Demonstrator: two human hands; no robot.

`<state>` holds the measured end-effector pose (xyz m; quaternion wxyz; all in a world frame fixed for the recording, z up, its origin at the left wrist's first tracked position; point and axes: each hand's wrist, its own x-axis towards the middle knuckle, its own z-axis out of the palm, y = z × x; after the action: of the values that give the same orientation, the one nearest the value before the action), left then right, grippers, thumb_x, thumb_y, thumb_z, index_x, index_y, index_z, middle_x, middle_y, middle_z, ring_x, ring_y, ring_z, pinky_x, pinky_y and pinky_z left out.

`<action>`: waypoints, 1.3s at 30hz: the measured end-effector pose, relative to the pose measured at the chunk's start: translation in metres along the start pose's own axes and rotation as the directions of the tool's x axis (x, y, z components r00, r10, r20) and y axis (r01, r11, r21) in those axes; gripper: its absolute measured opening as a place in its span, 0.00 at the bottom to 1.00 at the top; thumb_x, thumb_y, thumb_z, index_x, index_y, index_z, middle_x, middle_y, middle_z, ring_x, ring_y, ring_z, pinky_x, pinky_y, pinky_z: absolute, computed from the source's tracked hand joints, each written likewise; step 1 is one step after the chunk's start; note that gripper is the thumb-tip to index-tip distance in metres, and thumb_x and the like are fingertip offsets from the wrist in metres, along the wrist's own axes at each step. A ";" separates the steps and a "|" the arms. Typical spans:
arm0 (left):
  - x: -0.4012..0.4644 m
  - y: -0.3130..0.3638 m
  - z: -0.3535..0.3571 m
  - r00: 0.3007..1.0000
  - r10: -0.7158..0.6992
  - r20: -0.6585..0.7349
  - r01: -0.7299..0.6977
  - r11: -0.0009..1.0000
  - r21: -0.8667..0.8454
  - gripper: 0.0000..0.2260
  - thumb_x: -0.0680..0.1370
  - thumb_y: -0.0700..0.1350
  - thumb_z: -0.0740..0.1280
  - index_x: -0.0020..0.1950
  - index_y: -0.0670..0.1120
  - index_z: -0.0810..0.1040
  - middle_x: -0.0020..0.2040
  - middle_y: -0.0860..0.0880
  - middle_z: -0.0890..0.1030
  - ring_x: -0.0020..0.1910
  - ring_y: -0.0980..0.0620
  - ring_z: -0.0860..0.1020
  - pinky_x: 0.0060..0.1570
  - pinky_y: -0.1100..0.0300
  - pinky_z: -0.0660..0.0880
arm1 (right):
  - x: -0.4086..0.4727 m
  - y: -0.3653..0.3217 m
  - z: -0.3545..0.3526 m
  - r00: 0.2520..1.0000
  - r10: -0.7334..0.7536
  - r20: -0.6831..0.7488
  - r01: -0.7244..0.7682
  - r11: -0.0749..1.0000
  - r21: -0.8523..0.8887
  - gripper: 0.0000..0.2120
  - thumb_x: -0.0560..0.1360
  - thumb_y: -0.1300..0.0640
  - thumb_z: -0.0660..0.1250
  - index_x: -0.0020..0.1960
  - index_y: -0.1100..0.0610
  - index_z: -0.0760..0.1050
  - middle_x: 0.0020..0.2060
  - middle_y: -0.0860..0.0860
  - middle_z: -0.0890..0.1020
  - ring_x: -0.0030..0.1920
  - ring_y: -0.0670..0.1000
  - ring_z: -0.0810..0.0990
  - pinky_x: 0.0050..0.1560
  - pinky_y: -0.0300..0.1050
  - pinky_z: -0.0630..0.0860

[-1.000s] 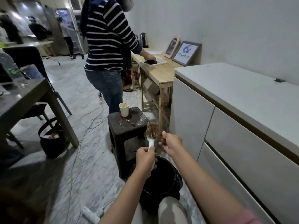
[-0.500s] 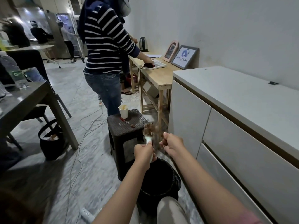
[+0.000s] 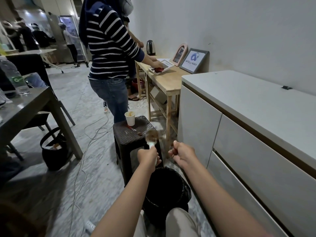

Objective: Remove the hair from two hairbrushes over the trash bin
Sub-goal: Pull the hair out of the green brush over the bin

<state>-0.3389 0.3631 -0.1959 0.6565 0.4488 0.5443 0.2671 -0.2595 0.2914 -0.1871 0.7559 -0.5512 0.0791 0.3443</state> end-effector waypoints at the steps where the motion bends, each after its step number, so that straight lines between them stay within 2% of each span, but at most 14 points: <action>1: 0.006 0.000 -0.004 0.999 -0.015 -0.040 0.014 0.999 -0.029 0.11 0.78 0.43 0.64 0.42 0.36 0.76 0.33 0.43 0.75 0.27 0.50 0.72 0.19 0.63 0.70 | -0.004 -0.003 -0.003 1.000 -0.008 0.005 0.008 1.000 0.014 0.10 0.77 0.68 0.63 0.37 0.63 0.70 0.31 0.55 0.70 0.30 0.48 0.68 0.25 0.40 0.74; 5: 0.026 0.008 -0.029 0.990 -0.012 -0.137 0.003 0.998 -0.063 0.09 0.79 0.42 0.63 0.49 0.35 0.75 0.32 0.43 0.73 0.26 0.50 0.71 0.20 0.63 0.71 | -0.007 -0.028 -0.023 0.998 -0.055 -0.023 0.057 0.995 0.079 0.08 0.77 0.68 0.63 0.40 0.65 0.71 0.32 0.55 0.70 0.32 0.48 0.69 0.36 0.42 0.75; 8: 0.035 0.012 -0.041 0.984 0.009 -0.178 -0.012 1.000 -0.018 0.12 0.79 0.43 0.64 0.49 0.33 0.77 0.32 0.43 0.75 0.25 0.49 0.73 0.23 0.61 0.71 | 0.001 -0.038 -0.032 0.994 -0.073 -0.076 0.078 0.995 0.068 0.03 0.78 0.66 0.63 0.49 0.67 0.73 0.32 0.54 0.71 0.32 0.47 0.70 0.36 0.43 0.75; 12: 0.041 0.014 -0.052 0.977 0.005 -0.213 -0.012 0.999 -0.031 0.14 0.78 0.41 0.64 0.60 0.33 0.75 0.36 0.42 0.76 0.27 0.50 0.73 0.23 0.60 0.73 | 0.019 -0.045 -0.035 0.979 -0.099 -0.176 0.108 0.993 0.042 0.14 0.77 0.64 0.65 0.61 0.67 0.73 0.34 0.53 0.73 0.32 0.47 0.72 0.32 0.42 0.74; 20: 0.047 0.012 -0.065 0.962 -0.002 -0.274 -0.005 1.000 -0.025 0.19 0.76 0.40 0.65 0.66 0.34 0.72 0.36 0.42 0.76 0.25 0.50 0.72 0.20 0.62 0.70 | 0.040 -0.043 -0.033 0.921 -0.203 -0.333 0.209 0.978 -0.020 0.05 0.75 0.66 0.65 0.51 0.64 0.75 0.35 0.54 0.79 0.29 0.47 0.76 0.31 0.39 0.76; 23: 0.042 0.012 -0.063 0.971 0.001 -0.237 0.000 1.000 0.002 0.17 0.77 0.41 0.65 0.63 0.32 0.74 0.37 0.42 0.78 0.26 0.49 0.74 0.22 0.61 0.72 | 0.048 -0.033 -0.027 0.921 -0.252 -0.298 0.218 0.965 -0.144 0.04 0.73 0.66 0.67 0.48 0.62 0.78 0.37 0.55 0.81 0.30 0.49 0.78 0.35 0.41 0.79; 25: 0.035 0.012 -0.059 0.986 0.019 -0.164 -0.013 0.999 0.039 0.10 0.79 0.41 0.65 0.51 0.33 0.77 0.35 0.42 0.77 0.28 0.49 0.74 0.25 0.59 0.74 | 0.053 -0.024 -0.020 0.922 -0.289 -0.258 0.220 0.939 -0.264 0.05 0.71 0.66 0.67 0.42 0.58 0.78 0.41 0.57 0.83 0.35 0.54 0.82 0.42 0.46 0.81; 27: 0.028 0.011 -0.054 0.994 0.042 -0.097 -0.033 0.995 0.091 0.11 0.79 0.42 0.65 0.40 0.36 0.76 0.34 0.43 0.77 0.29 0.49 0.75 0.28 0.58 0.75 | 0.057 -0.018 -0.014 0.927 -0.305 -0.217 0.211 0.905 -0.371 0.08 0.70 0.67 0.67 0.36 0.55 0.77 0.46 0.58 0.84 0.44 0.58 0.83 0.49 0.52 0.82; 28: 0.024 0.011 -0.051 0.996 0.057 -0.064 -0.050 0.993 0.111 0.12 0.79 0.42 0.65 0.39 0.36 0.76 0.34 0.43 0.77 0.29 0.49 0.75 0.28 0.57 0.75 | 0.057 -0.016 -0.012 0.933 -0.301 -0.198 0.199 0.889 -0.413 0.08 0.70 0.67 0.67 0.36 0.55 0.77 0.46 0.58 0.84 0.46 0.58 0.82 0.51 0.52 0.81; 30: 0.019 0.010 -0.046 0.996 0.086 0.000 -0.085 0.987 0.138 0.12 0.79 0.43 0.66 0.40 0.36 0.77 0.34 0.42 0.77 0.28 0.49 0.74 0.30 0.57 0.75 | 0.058 -0.014 -0.009 0.944 -0.290 -0.157 0.174 0.844 -0.508 0.07 0.71 0.67 0.66 0.45 0.60 0.80 0.48 0.57 0.82 0.48 0.58 0.81 0.50 0.46 0.79; 32: 0.015 0.009 -0.042 0.992 0.109 0.063 -0.118 0.979 0.167 0.12 0.79 0.43 0.66 0.39 0.38 0.76 0.33 0.42 0.76 0.28 0.48 0.74 0.31 0.57 0.75 | 0.060 -0.012 -0.005 0.962 -0.256 -0.097 0.147 0.782 -0.606 0.12 0.71 0.65 0.65 0.54 0.62 0.77 0.55 0.58 0.80 0.53 0.57 0.79 0.50 0.44 0.75; 34: 0.011 0.009 -0.038 0.986 0.127 0.110 -0.149 0.964 0.221 0.14 0.80 0.44 0.66 0.36 0.39 0.75 0.33 0.43 0.77 0.29 0.49 0.75 0.29 0.58 0.75 | 0.059 -0.012 -0.002 0.976 -0.218 -0.024 0.145 0.724 -0.674 0.18 0.71 0.64 0.64 0.62 0.62 0.71 0.60 0.59 0.77 0.56 0.57 0.80 0.54 0.46 0.76; 37: 0.007 0.009 -0.034 0.978 0.136 0.159 -0.177 0.941 0.288 0.15 0.79 0.46 0.66 0.36 0.39 0.76 0.34 0.44 0.78 0.30 0.50 0.76 0.25 0.61 0.74 | 0.059 -0.015 0.001 0.978 -0.208 -0.006 0.140 0.681 -0.719 0.14 0.72 0.64 0.63 0.57 0.63 0.68 0.59 0.59 0.76 0.55 0.60 0.81 0.58 0.53 0.78; 39: 0.004 0.008 -0.032 0.975 0.133 0.180 -0.184 0.933 0.310 0.16 0.79 0.47 0.66 0.35 0.39 0.77 0.33 0.44 0.79 0.30 0.50 0.76 0.24 0.62 0.73 | 0.063 -0.018 0.003 0.976 -0.217 0.009 0.163 0.703 -0.692 0.19 0.73 0.65 0.63 0.63 0.64 0.68 0.61 0.59 0.76 0.54 0.58 0.82 0.58 0.52 0.79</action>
<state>-0.3667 0.3799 -0.1907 0.5904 0.6128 0.4897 0.1901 -0.2026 0.3185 -0.2034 0.5249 -0.8097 -0.0840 0.2488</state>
